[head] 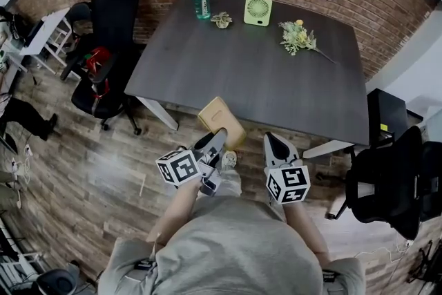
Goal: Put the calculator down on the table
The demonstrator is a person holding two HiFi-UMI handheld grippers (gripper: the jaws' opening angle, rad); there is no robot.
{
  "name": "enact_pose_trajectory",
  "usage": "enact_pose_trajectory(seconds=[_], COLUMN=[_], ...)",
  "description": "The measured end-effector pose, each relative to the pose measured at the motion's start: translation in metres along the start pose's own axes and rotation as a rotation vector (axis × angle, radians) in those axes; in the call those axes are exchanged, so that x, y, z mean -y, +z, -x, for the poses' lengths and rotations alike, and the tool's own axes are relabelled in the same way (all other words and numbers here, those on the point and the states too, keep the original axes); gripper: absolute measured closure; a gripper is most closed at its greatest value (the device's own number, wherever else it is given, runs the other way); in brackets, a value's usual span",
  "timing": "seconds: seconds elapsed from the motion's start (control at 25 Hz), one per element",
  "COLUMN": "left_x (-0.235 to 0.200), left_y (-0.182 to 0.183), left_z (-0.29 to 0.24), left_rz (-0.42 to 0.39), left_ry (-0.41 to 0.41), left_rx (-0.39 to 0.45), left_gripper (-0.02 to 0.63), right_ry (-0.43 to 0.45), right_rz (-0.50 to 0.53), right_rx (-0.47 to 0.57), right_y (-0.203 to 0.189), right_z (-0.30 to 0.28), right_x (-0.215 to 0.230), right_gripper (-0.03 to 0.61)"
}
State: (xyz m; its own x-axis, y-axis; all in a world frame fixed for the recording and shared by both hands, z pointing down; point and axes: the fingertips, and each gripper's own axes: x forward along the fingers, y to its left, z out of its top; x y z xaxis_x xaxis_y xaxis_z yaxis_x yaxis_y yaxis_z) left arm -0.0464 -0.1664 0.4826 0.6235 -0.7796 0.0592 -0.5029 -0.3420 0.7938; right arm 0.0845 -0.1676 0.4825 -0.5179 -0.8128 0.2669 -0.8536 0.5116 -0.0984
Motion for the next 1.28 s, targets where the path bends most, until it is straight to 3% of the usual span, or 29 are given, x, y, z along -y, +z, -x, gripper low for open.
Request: enact_pose_trajectory(seconds=[0.56, 1.28], left_x=[-0.035, -0.093], left_y=[0.052, 0.089], left_z=[-0.085, -0.181], left_rz=[0.01, 0.026], left_ry=[-0.015, 0.008], left_rx=[-0.057, -0.155], left_gripper=[0.525, 0.525], right_ry=[-0.041, -0.092], right_rz=[0.001, -0.019], right_rx=[-0.018, -0.047], right_y=[0.035, 0.054], right_z=[-0.082, -0.165], right_x=[0.051, 0.106], right_gripper=[0.577, 0.577])
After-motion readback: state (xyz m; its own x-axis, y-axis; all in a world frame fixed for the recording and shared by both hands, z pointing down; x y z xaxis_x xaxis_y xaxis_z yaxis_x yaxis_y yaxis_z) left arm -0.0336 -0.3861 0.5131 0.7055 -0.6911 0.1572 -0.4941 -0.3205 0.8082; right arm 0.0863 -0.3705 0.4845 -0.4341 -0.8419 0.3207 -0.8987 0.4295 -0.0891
